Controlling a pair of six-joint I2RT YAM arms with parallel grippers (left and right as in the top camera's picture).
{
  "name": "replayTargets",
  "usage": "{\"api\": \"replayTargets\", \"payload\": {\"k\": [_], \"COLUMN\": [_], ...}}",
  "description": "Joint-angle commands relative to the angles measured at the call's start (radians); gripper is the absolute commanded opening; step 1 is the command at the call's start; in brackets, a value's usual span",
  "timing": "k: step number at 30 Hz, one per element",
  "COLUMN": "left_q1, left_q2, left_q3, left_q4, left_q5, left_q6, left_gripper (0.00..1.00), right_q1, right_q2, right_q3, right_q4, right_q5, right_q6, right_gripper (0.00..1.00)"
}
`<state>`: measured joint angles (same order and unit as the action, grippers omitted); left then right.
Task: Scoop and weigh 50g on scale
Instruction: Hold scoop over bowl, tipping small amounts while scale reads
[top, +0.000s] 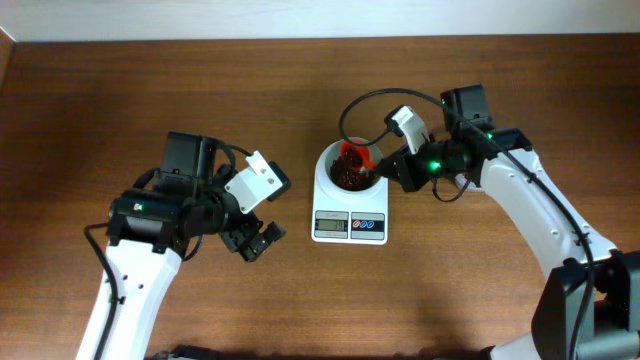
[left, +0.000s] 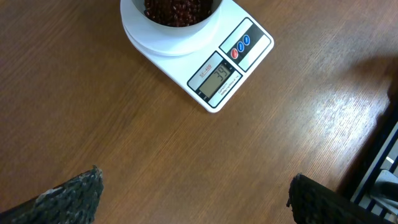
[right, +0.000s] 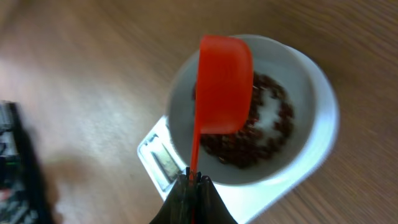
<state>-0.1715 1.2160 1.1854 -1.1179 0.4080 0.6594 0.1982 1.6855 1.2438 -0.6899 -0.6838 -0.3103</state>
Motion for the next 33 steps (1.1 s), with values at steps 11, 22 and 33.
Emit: {"api": "replayTargets", "payload": {"k": [11, 22, 33], "left_q1": [0.004, 0.004, 0.004], "left_q2": [0.000, 0.000, 0.000], "left_q3": [-0.007, -0.007, -0.007], "left_q4": [-0.002, -0.002, -0.002], "left_q5": [0.011, 0.011, 0.011], "left_q6": [0.016, 0.016, 0.016], "left_gripper": [0.99, 0.99, 0.99], "right_q1": [0.008, 0.033, 0.039], "right_q2": [-0.025, -0.054, -0.054], "right_q3": [0.006, 0.041, 0.049], "right_q4": [0.025, -0.040, -0.028], "right_q5": [-0.119, 0.126, 0.109], "right_q6": [0.011, 0.011, 0.011], "right_gripper": [0.04, 0.04, 0.04]}}
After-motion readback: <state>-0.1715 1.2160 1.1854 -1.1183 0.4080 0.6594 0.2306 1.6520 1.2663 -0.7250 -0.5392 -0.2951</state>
